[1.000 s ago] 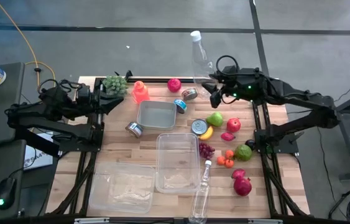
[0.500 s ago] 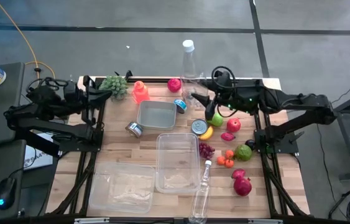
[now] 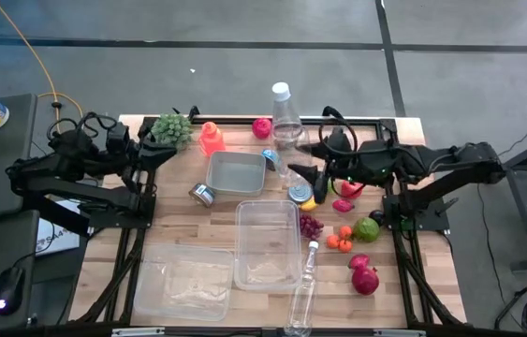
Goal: Pick & Place Food Item
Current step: Put the top transparent plastic bottle into the left transparent bin
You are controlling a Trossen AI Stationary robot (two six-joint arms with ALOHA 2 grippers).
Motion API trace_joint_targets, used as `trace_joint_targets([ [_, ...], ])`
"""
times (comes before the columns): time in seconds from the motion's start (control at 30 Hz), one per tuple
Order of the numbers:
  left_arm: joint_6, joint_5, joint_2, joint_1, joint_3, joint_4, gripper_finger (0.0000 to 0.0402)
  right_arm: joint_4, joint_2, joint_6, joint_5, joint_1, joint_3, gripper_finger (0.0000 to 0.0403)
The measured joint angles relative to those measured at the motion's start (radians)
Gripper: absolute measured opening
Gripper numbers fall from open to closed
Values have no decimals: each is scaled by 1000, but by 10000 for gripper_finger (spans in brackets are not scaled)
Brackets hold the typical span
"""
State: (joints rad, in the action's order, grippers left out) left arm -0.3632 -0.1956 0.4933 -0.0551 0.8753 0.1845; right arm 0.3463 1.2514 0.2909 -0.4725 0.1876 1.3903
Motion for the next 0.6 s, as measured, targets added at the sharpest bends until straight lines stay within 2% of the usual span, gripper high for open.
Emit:
trace_joint_targets([
  [0.2, -64, 135, 96, -2, 0, -81, 113, 48, 0, 57, -17, 79, 0, 217],
  [0.37, -80, 240, 214, -2, 0, -241, 197, 62, 0, 82, -65, 148, 0, 217],
  [0.6, -74, 277, 399, -2, 0, -551, 290, 65, 0, 54, -154, 221, 0, 217],
])
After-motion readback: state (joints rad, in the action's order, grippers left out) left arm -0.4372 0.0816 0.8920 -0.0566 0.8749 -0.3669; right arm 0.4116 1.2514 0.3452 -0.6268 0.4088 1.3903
